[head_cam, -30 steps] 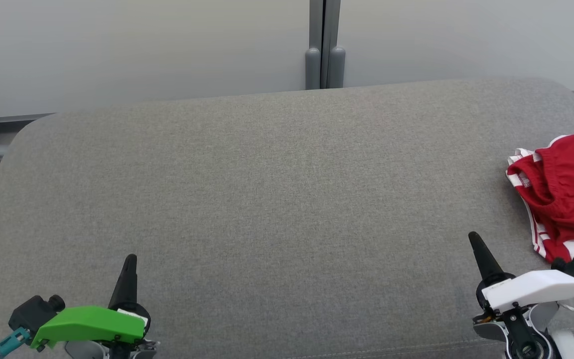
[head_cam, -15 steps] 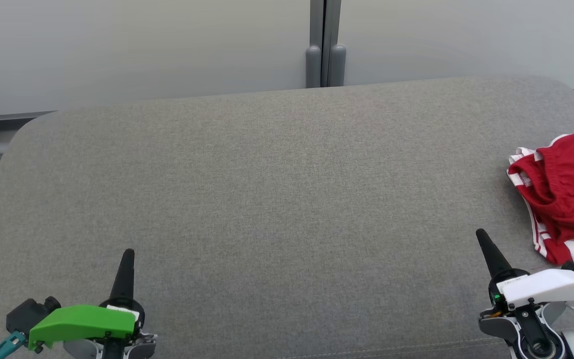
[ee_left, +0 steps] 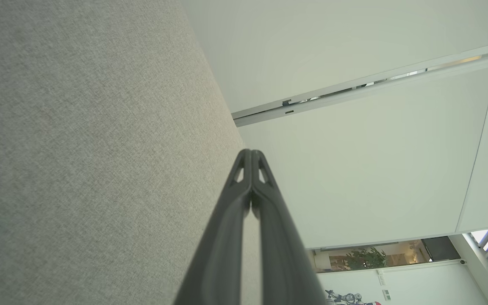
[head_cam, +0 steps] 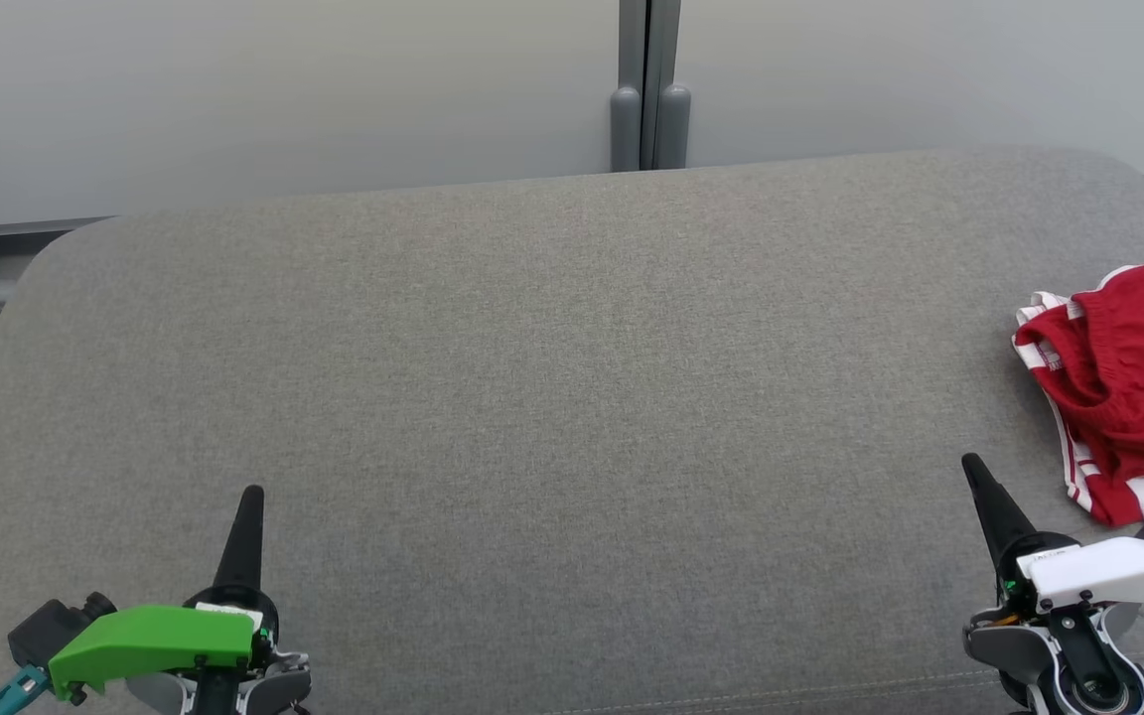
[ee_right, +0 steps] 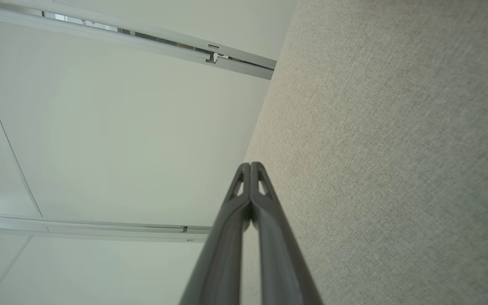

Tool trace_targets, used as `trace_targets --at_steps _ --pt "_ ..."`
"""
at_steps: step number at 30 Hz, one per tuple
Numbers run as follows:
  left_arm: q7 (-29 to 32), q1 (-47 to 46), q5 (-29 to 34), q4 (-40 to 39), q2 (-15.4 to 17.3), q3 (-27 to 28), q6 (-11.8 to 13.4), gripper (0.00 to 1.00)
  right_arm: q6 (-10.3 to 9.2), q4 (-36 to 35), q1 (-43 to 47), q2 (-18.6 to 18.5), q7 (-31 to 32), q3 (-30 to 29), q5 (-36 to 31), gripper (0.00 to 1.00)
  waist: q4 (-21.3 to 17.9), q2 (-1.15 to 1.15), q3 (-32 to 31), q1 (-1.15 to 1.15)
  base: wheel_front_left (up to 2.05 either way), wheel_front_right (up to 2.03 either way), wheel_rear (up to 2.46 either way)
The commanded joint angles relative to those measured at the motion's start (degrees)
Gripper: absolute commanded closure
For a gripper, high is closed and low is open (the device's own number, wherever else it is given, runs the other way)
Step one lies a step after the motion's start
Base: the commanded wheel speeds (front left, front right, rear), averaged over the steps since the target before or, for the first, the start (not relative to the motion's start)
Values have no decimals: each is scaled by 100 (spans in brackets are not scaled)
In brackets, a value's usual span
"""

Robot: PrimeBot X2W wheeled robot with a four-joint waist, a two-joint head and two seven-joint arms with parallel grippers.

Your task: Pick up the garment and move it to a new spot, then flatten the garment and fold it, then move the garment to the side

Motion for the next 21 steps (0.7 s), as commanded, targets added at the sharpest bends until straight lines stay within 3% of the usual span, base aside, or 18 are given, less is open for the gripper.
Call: trace_targets --at_steps 1,21 --pt "31 -124 -104 -49 -31 83 -69 100 2 -15 -114 -32 25 -49 132 100 1 0 3 0 0 0 0" --pt "178 -127 -601 -46 -274 387 -290 100 2 31 -120 -26 190 -249 956 100 11 0 41 0 0 0 0"
